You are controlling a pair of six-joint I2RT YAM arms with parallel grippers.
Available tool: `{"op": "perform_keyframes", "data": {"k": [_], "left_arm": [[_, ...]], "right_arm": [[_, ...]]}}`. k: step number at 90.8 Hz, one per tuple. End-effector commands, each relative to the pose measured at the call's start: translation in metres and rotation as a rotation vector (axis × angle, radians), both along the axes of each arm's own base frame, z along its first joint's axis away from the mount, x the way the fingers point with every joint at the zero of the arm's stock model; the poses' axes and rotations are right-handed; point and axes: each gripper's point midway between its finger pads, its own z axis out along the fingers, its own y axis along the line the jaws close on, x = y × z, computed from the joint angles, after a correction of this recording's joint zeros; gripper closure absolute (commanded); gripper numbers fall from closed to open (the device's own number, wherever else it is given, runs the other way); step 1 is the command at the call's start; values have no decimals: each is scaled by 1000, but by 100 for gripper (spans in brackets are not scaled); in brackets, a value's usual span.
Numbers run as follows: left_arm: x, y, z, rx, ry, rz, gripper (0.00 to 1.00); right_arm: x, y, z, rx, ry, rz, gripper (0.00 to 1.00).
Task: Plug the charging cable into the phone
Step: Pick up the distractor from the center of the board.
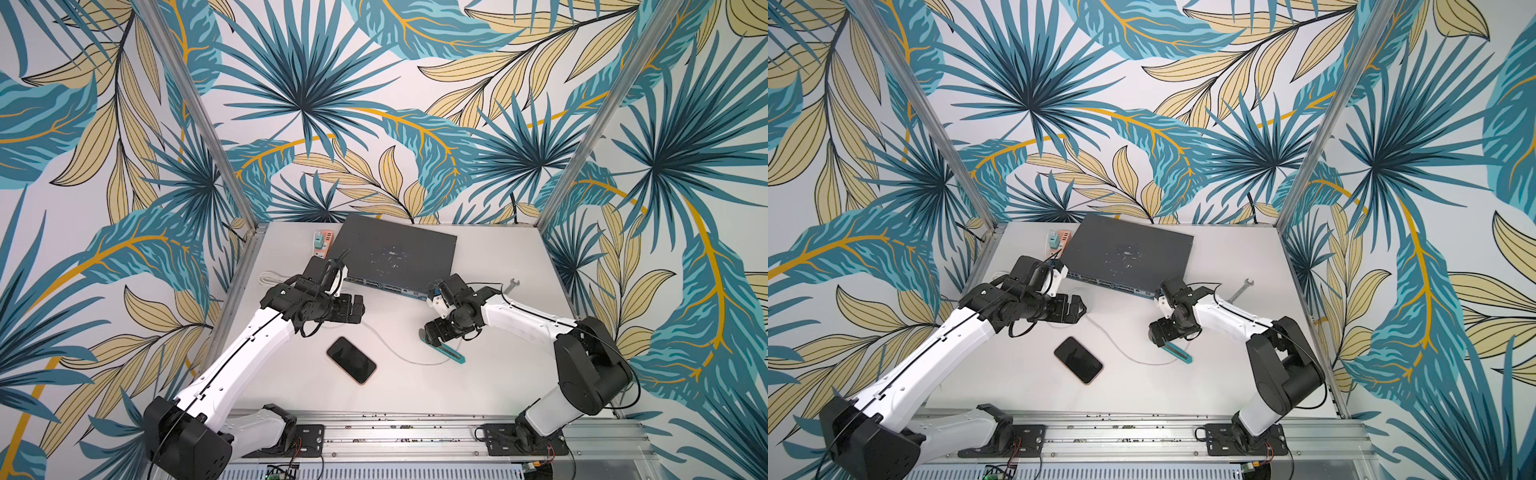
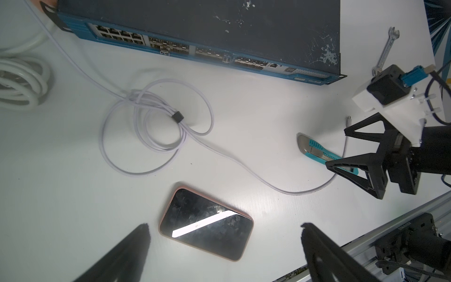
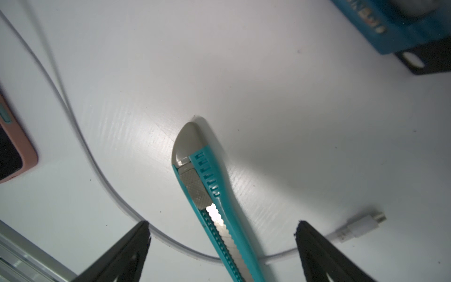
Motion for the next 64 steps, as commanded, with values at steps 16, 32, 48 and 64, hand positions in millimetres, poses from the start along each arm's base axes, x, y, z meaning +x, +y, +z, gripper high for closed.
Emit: {"op": "perform_keyframes", "data": {"k": [16, 32, 48, 64], "left_arm": [[-2, 1, -8, 13, 17, 6, 0], [-1, 1, -9, 16, 15, 5, 0], [0, 2, -10, 25, 16, 3, 0], [2, 3, -10, 38, 12, 3, 0]], "right_arm": [[-14, -7, -25, -63, 23, 31, 10], [-15, -9, -35, -93, 35, 32, 11], [-14, -12, -43, -122, 46, 25, 14], [-15, -12, -47, -128, 55, 22, 21]]}}
